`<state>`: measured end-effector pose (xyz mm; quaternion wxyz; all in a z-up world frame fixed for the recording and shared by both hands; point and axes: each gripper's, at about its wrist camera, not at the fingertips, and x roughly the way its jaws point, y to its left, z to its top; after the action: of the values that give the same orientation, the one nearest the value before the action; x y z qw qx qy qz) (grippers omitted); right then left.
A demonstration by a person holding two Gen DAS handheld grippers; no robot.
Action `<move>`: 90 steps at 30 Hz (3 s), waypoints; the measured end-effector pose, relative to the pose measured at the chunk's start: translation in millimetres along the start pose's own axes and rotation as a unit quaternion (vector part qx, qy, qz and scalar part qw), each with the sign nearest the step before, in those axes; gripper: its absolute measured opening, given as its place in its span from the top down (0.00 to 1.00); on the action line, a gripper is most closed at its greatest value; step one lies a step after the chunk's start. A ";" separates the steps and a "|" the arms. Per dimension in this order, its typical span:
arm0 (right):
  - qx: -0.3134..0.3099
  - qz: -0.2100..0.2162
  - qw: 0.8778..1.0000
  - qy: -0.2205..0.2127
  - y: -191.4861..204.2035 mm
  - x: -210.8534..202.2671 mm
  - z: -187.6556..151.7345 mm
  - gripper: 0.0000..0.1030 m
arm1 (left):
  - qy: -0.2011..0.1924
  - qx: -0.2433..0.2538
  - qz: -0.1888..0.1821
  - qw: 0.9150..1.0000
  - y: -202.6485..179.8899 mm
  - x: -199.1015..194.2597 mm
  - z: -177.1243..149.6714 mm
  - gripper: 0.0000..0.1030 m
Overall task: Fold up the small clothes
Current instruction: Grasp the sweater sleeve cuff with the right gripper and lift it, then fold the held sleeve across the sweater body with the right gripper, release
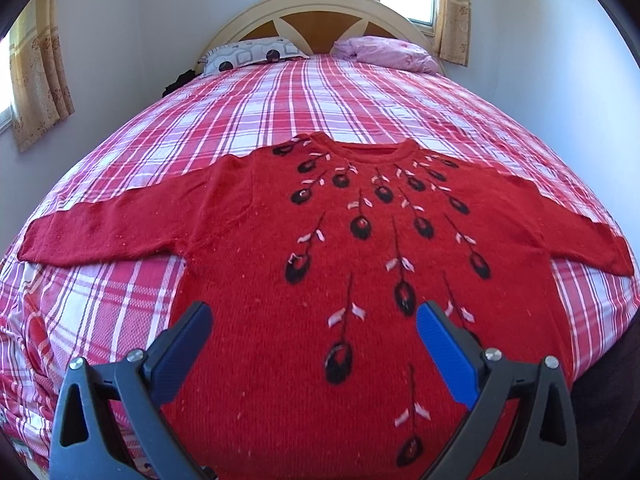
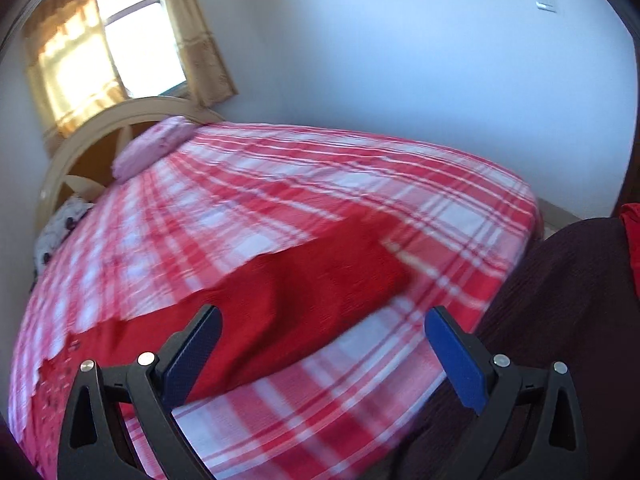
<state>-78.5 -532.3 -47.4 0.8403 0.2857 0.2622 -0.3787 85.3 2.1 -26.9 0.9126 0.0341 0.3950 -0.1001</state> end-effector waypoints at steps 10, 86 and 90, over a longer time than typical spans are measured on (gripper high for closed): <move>0.008 -0.052 0.996 0.071 -42.6 87.5 22.8 0.07 | 0.011 -0.007 0.020 1.000 2.2 14.6 7.4 0.00; -0.170 0.301 0.931 0.120 260.1 15.2 -124.2 0.47 | 0.017 -0.033 0.050 0.998 52.2 51.1 33.4 0.00; -0.132 0.306 0.937 0.105 242.8 22.7 -113.0 0.47 | 0.010 -0.025 0.063 0.998 40.7 59.3 41.0 0.00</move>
<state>100.2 -333.2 -72.9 0.9136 0.2766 0.2962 -0.0333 162.8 26.9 -42.6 0.9139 0.0369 0.4031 -0.0322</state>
